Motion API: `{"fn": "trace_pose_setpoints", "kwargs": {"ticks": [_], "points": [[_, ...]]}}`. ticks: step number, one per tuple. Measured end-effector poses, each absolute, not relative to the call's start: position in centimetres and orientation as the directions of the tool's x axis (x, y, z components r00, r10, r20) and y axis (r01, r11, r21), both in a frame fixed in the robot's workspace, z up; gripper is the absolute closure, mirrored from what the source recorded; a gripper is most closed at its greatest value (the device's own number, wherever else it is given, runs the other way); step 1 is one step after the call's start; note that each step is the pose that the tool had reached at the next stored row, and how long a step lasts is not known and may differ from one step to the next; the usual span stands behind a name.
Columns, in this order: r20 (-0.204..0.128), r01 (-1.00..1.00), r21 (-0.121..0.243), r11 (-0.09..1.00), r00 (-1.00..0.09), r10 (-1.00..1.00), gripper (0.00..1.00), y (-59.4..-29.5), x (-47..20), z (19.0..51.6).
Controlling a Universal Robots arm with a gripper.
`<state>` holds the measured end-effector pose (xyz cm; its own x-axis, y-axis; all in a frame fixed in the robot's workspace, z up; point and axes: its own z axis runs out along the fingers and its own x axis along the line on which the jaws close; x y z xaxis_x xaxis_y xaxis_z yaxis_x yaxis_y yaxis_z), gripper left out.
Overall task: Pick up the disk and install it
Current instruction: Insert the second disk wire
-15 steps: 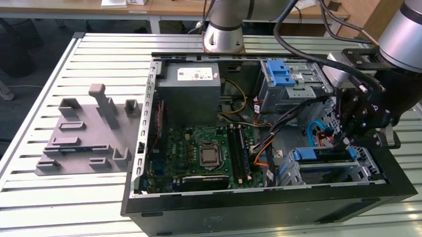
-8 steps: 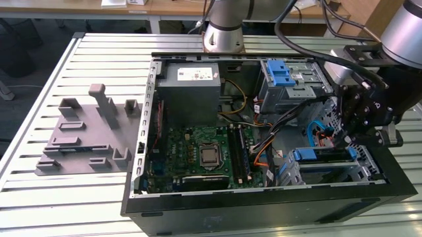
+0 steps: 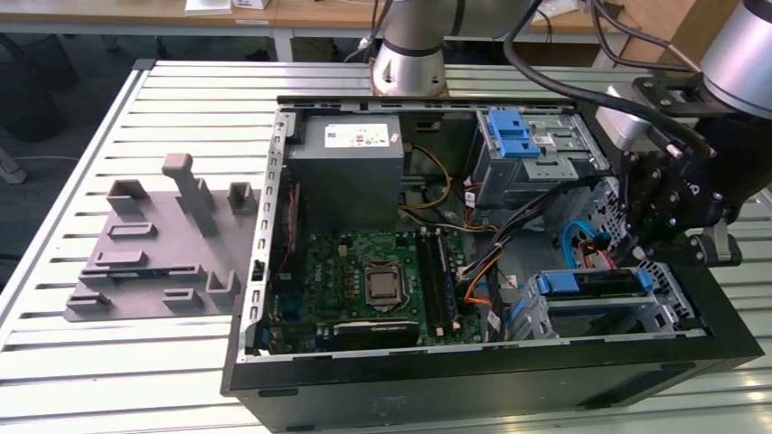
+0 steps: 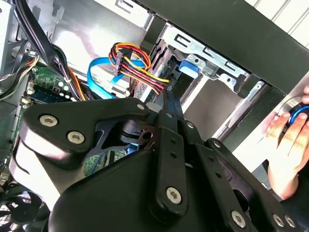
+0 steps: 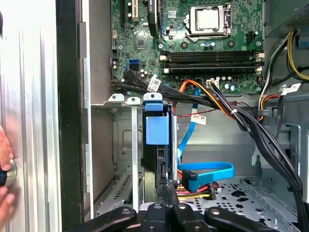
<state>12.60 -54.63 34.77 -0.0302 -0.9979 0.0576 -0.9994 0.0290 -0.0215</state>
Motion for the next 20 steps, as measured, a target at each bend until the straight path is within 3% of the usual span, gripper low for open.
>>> {"fn": "trace_pose_setpoints", "kwargs": {"ticks": [20], "points": [[0.056,-0.999,-0.021,0.029,-0.030,-0.998,0.89,-54.6,11.6,35.3]]}}
